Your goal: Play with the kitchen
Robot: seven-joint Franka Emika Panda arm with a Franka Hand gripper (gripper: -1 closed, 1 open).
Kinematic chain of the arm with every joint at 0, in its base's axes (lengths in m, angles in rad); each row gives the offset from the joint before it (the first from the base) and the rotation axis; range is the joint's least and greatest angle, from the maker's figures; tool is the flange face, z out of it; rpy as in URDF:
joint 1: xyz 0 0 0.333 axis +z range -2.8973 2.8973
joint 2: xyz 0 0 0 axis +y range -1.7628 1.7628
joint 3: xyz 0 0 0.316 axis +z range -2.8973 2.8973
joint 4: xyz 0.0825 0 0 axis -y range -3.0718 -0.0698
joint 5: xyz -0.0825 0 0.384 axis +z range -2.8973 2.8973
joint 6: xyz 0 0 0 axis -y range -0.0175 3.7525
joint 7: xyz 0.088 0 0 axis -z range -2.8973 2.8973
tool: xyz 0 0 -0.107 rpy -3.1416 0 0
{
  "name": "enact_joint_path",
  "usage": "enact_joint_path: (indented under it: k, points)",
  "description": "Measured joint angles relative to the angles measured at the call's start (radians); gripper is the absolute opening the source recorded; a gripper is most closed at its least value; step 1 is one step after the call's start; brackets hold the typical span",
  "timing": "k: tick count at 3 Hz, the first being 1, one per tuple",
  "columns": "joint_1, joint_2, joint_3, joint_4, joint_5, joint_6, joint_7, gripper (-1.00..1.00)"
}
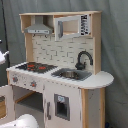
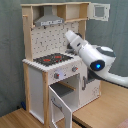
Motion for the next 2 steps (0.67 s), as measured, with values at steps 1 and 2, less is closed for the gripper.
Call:
enact_joint_path:
  k: [1, 2]
  points:
    - [0.010, 0.002, 0.079, -0.010, -0.031, 0.059, -0.028, 1.00]
    - [0.017, 0.002, 0.126, -0.034, -0.041, 0.145, -0.082, 1.00]
